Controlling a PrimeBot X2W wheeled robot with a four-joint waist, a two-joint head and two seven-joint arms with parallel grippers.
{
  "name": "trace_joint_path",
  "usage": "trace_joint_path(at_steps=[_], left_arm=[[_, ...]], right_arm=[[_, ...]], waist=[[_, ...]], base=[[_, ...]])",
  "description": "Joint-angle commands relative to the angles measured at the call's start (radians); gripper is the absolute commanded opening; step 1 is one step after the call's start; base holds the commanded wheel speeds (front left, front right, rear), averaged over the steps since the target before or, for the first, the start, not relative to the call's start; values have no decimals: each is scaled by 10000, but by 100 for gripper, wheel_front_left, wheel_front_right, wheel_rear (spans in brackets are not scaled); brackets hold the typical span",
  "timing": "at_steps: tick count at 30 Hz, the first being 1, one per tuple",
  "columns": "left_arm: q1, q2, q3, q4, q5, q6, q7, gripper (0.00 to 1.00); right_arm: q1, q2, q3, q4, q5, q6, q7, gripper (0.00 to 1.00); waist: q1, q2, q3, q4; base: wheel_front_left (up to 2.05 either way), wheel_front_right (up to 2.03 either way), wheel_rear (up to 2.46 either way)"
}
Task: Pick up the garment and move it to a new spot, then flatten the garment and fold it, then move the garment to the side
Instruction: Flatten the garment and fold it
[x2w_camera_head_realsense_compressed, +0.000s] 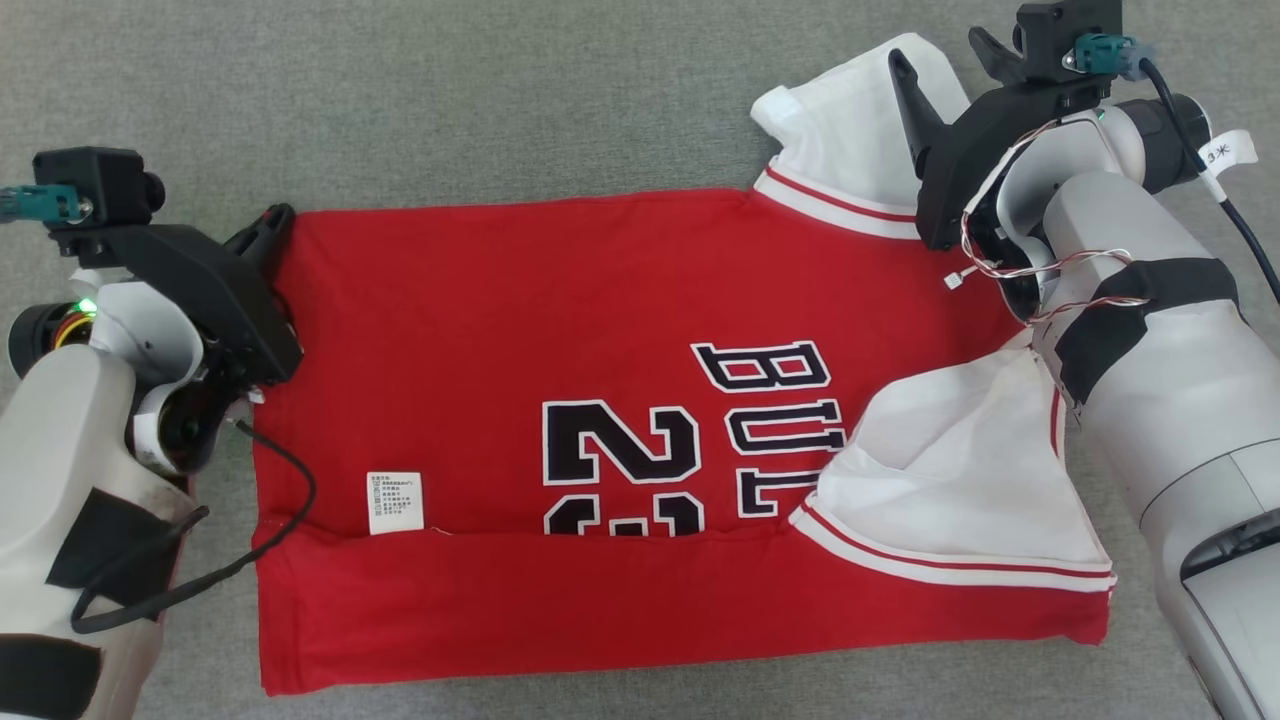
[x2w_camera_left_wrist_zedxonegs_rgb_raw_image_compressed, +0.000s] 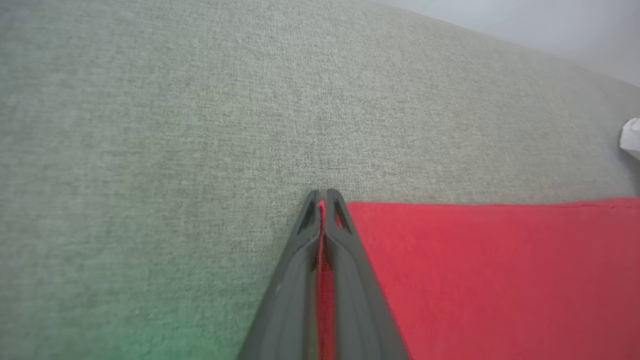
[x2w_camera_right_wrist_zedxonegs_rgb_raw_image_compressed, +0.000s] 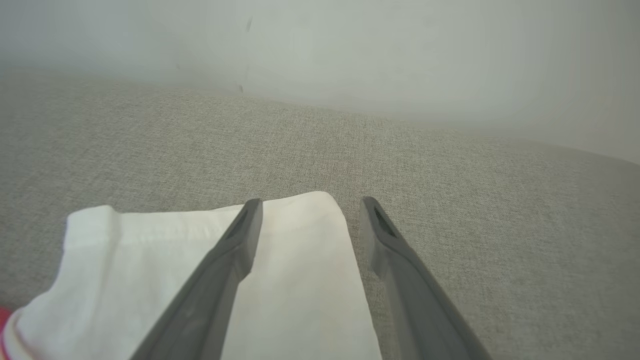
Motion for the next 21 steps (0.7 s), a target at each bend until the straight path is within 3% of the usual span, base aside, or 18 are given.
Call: trace_joint_path(at_steps=[1, 9, 19, 20, 21], left_arm=[[-2, -91, -43, -34, 15, 53, -89, 0], [-154, -154, -93, -900, 375, 157, -927, 0], [169, -212, -189, -1815, 447, 273, -1199, 0], [205, -191, -187, -1892, 444, 289, -1196, 0], [240, -173, -181, -1964, 436, 301, -1201, 0]], right_arm=[[-93, 44, 75, 38, 130, -27, 96, 100], [-441, -223, 361, 196, 135, -27, 542, 100], [-728, -601, 266, 419, -106, -26, 1433, 100], [-723, -602, 245, 438, -134, -26, 1605, 95], [-713, -593, 224, 453, -156, -26, 1733, 27]], waist=[[0, -1, 30, 59], [0, -1, 305, 386], [0, -1, 555, 678], [0, -1, 575, 680], [0, -1, 592, 675]], base=[[0, 0, 0], [0, 0, 0], [0, 0, 0], [0, 0, 0], [0, 0, 0]])
